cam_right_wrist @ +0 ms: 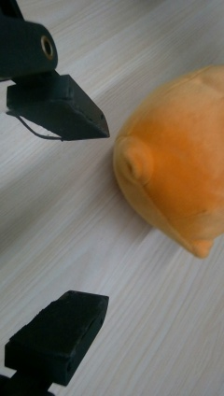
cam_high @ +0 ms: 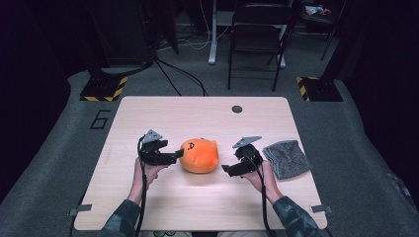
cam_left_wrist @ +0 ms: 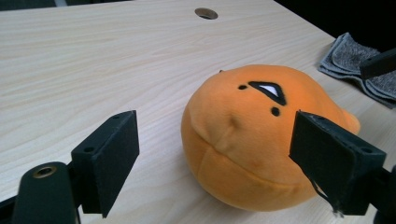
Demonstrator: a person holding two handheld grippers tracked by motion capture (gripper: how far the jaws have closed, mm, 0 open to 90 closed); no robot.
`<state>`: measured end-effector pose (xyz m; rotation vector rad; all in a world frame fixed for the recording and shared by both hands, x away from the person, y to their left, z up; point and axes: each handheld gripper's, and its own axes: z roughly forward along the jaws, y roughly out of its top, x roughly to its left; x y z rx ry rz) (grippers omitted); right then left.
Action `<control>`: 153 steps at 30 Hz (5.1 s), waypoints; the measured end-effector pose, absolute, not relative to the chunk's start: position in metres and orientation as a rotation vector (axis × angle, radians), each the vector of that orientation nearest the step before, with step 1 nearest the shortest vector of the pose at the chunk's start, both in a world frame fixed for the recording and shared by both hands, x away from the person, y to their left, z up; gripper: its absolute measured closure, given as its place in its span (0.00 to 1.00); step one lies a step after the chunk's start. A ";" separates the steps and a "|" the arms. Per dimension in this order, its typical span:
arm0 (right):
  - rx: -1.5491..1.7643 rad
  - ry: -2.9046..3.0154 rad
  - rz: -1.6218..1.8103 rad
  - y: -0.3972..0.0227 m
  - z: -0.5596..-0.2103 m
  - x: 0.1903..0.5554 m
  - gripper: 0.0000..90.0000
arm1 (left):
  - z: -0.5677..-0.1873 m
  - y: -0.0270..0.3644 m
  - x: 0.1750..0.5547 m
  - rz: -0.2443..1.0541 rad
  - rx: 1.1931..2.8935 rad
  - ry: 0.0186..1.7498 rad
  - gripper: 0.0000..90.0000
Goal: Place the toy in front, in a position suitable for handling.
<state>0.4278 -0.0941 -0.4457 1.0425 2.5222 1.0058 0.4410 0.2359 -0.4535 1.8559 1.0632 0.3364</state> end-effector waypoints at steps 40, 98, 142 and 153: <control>0.992 2.443 1.003 -0.055 -0.456 0.436 0.85 | -0.467 0.201 0.421 0.331 1.925 0.883 0.90; 0.841 2.518 0.888 -0.063 -0.470 0.458 0.72 | -0.468 0.215 0.452 0.225 1.903 0.920 0.32; 0.628 2.660 1.000 -0.069 -0.455 0.459 0.81 | -0.471 0.162 0.409 0.237 2.032 0.885 0.81; 0.613 2.669 1.012 -0.068 -0.456 0.459 0.81 | -0.443 0.203 0.431 0.211 1.938 0.908 0.41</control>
